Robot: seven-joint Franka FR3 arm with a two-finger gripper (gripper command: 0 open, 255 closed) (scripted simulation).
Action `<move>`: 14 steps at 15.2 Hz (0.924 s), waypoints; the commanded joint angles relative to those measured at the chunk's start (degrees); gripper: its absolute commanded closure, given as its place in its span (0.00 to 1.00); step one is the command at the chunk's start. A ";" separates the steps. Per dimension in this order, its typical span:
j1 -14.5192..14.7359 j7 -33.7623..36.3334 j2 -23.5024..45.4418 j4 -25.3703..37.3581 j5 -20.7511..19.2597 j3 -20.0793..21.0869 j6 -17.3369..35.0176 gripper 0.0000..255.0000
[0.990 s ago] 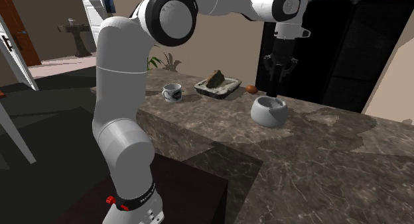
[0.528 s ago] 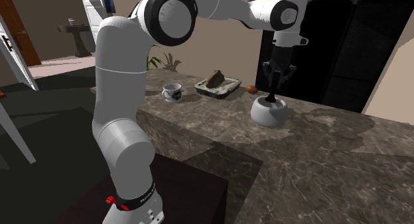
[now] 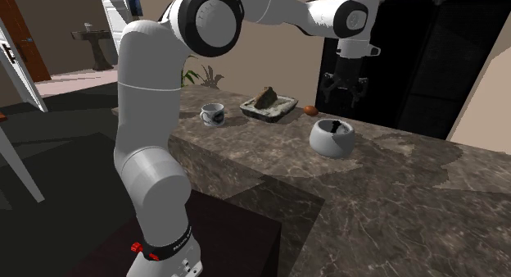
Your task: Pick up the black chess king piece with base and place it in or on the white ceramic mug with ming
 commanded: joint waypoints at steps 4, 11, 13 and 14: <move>-0.09 0.02 0.12 2.10 0.01 -0.04 -1.97 0.00; -0.46 0.01 1.03 8.75 0.18 -0.15 -7.74 0.00; -0.46 0.01 1.03 8.75 0.18 -0.15 -7.74 0.00; -0.46 0.01 1.03 8.75 0.18 -0.15 -7.74 0.00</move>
